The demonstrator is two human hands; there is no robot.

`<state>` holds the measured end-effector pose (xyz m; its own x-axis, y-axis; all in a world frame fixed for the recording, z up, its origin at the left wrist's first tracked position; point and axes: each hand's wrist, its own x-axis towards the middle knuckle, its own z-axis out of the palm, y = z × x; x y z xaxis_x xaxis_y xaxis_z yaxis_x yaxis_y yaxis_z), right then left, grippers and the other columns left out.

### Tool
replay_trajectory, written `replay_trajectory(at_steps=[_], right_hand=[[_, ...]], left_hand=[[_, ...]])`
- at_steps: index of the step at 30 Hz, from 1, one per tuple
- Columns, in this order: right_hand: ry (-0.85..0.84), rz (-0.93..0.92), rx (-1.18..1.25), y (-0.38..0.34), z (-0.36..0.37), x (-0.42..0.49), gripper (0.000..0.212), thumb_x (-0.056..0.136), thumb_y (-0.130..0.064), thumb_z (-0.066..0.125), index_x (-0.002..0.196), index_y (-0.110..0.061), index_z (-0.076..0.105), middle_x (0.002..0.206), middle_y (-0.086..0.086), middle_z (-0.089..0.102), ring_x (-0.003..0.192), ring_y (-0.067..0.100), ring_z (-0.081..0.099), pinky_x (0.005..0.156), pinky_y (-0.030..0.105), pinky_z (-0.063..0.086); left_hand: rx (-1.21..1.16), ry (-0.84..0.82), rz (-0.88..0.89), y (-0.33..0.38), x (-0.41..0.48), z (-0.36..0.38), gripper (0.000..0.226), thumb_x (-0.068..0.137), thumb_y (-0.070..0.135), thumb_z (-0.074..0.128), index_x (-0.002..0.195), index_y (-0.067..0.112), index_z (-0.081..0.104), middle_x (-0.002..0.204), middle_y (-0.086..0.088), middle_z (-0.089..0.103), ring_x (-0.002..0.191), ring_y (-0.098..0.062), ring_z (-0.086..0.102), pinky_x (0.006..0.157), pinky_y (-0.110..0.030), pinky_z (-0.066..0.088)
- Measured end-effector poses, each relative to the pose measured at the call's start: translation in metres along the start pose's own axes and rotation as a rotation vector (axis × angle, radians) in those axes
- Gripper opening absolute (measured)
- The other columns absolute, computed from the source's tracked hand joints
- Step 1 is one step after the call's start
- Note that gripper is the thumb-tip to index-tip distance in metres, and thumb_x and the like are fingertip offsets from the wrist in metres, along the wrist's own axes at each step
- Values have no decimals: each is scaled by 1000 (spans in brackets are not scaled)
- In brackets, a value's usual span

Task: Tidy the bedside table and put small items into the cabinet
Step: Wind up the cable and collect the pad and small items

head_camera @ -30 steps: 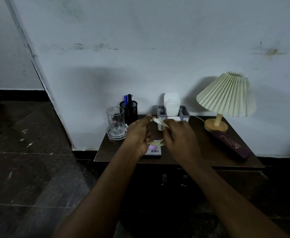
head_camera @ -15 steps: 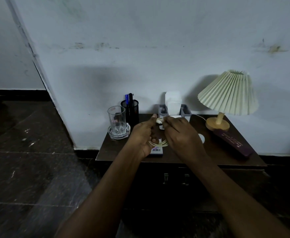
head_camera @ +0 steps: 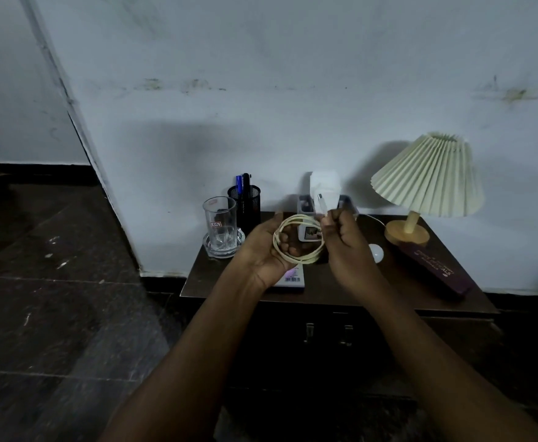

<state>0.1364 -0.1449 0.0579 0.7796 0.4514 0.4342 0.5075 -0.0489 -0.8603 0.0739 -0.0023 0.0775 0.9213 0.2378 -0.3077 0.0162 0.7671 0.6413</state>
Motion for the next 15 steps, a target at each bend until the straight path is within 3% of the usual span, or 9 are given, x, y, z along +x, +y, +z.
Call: replay_trajectory(at_steps=[2,4,6,8,11,15], right_hand=[[-5,61,-19,4,-5,0,22,100,-51,55,95,-30,60,88,-2,72,82,19,72,66,51,61],[-27,95,20,6,-11,1,21,90,-51,70,88,-32,59,83,-1,71,75,22,73,57,49,63],[-42,91,70,8,-16,3,18,87,-33,79,95,-34,62,87,1,74,72,25,76,52,50,62],[13,87,82,8,-20,5,25,90,-18,76,106,-32,64,89,2,76,65,29,76,47,51,61],[95,115,128,5,-21,5,31,92,-10,73,84,-38,64,87,6,76,67,32,76,49,50,61],[183,170,113,8,-18,6,30,91,-11,75,80,-35,62,87,6,75,71,27,76,54,50,62]], left_hand=[[-26,-46,-20,2,-2,-3,50,100,39,54,104,-8,72,74,-10,66,70,-20,60,78,-34,52],[-22,-83,-28,3,-3,-5,53,89,26,59,123,-15,62,93,-18,64,85,-25,58,97,-37,45],[-4,-111,-16,5,-3,-6,40,78,12,57,108,-13,64,83,-14,64,73,-22,60,85,-36,51],[-43,-156,-13,6,-3,-9,39,76,4,49,109,-12,63,84,-14,64,73,-22,61,83,-40,53],[-50,-250,-21,6,-4,-12,51,83,6,43,125,-15,63,110,-24,70,98,-33,70,99,-50,54],[38,-334,-59,3,-1,-17,61,90,27,49,138,-9,56,140,-29,58,133,-43,54,117,-61,35]])
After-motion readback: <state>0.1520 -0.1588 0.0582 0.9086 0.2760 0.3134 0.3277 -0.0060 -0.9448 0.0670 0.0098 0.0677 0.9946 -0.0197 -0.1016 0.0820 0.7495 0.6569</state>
